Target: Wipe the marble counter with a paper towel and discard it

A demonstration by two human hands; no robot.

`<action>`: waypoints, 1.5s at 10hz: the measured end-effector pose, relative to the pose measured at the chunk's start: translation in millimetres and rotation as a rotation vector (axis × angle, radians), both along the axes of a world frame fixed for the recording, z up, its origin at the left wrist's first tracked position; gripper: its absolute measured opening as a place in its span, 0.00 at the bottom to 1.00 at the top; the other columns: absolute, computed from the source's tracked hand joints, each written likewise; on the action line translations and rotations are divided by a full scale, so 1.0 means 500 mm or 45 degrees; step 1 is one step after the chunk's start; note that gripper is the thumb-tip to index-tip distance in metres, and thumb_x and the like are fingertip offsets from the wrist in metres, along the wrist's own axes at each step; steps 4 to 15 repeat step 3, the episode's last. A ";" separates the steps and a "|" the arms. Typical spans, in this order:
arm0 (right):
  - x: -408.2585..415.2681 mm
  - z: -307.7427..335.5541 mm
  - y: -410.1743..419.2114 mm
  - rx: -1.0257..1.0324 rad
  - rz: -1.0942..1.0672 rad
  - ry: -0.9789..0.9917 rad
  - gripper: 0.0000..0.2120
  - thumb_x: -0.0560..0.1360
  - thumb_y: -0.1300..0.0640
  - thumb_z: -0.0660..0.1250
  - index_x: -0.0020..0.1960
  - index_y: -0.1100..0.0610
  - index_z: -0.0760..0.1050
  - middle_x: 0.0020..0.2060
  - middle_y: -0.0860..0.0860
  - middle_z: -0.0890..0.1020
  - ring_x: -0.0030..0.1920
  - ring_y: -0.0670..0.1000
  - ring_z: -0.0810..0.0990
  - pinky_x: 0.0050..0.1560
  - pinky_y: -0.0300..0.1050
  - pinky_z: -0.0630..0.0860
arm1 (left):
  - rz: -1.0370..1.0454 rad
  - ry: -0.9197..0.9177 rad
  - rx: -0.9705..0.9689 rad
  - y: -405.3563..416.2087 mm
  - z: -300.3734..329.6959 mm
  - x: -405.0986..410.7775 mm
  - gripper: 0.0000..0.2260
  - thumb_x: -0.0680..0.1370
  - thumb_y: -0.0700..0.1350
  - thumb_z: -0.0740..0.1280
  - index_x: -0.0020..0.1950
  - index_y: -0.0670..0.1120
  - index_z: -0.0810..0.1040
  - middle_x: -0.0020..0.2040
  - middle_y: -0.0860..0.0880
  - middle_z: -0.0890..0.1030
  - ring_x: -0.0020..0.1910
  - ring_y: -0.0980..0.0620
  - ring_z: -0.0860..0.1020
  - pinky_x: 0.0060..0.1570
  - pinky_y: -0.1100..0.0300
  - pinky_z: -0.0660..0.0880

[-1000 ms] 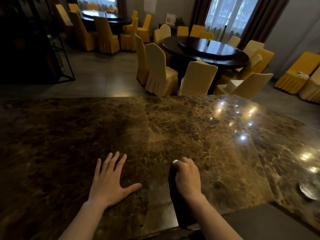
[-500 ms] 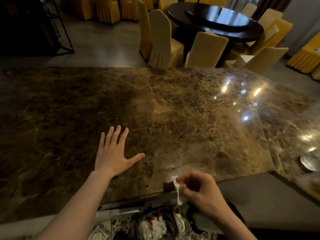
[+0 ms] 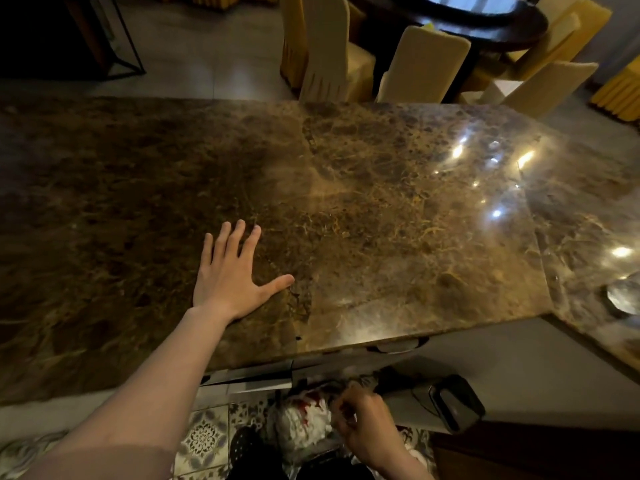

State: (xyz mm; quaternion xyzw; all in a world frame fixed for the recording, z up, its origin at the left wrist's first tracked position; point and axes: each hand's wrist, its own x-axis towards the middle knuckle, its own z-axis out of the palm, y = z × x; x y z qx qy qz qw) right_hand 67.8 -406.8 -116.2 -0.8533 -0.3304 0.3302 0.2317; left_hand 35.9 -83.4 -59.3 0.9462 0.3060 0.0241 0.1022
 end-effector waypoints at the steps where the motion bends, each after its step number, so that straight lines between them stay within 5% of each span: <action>1: 0.008 0.027 0.007 -0.023 -0.008 -0.052 0.07 0.73 0.43 0.70 0.45 0.45 0.81 0.40 0.42 0.84 0.41 0.42 0.82 0.49 0.48 0.81 | -0.007 0.014 0.010 0.001 -0.001 -0.002 0.52 0.67 0.85 0.45 0.83 0.54 0.46 0.84 0.48 0.47 0.82 0.47 0.41 0.82 0.40 0.43; 2: 0.044 0.102 0.012 0.042 0.143 -0.247 0.19 0.74 0.32 0.64 0.44 0.47 0.79 0.37 0.42 0.82 0.39 0.43 0.80 0.40 0.45 0.79 | -0.009 0.026 0.002 0.001 0.011 0.003 0.52 0.67 0.85 0.44 0.83 0.54 0.46 0.84 0.48 0.47 0.82 0.47 0.41 0.82 0.40 0.43; 3: 0.084 0.204 0.042 0.376 0.184 -0.393 0.19 0.79 0.36 0.63 0.39 0.49 0.76 0.33 0.42 0.78 0.35 0.44 0.78 0.34 0.45 0.76 | -0.022 0.030 0.003 -0.001 0.012 0.000 0.53 0.67 0.85 0.43 0.83 0.54 0.46 0.84 0.48 0.47 0.82 0.47 0.40 0.82 0.40 0.43; 15: 0.084 0.204 0.042 0.376 0.184 -0.393 0.19 0.79 0.36 0.63 0.39 0.49 0.76 0.33 0.42 0.78 0.35 0.44 0.78 0.34 0.45 0.76 | -0.022 0.030 0.003 -0.001 0.012 0.000 0.53 0.67 0.85 0.43 0.83 0.54 0.46 0.84 0.48 0.47 0.82 0.47 0.40 0.82 0.40 0.43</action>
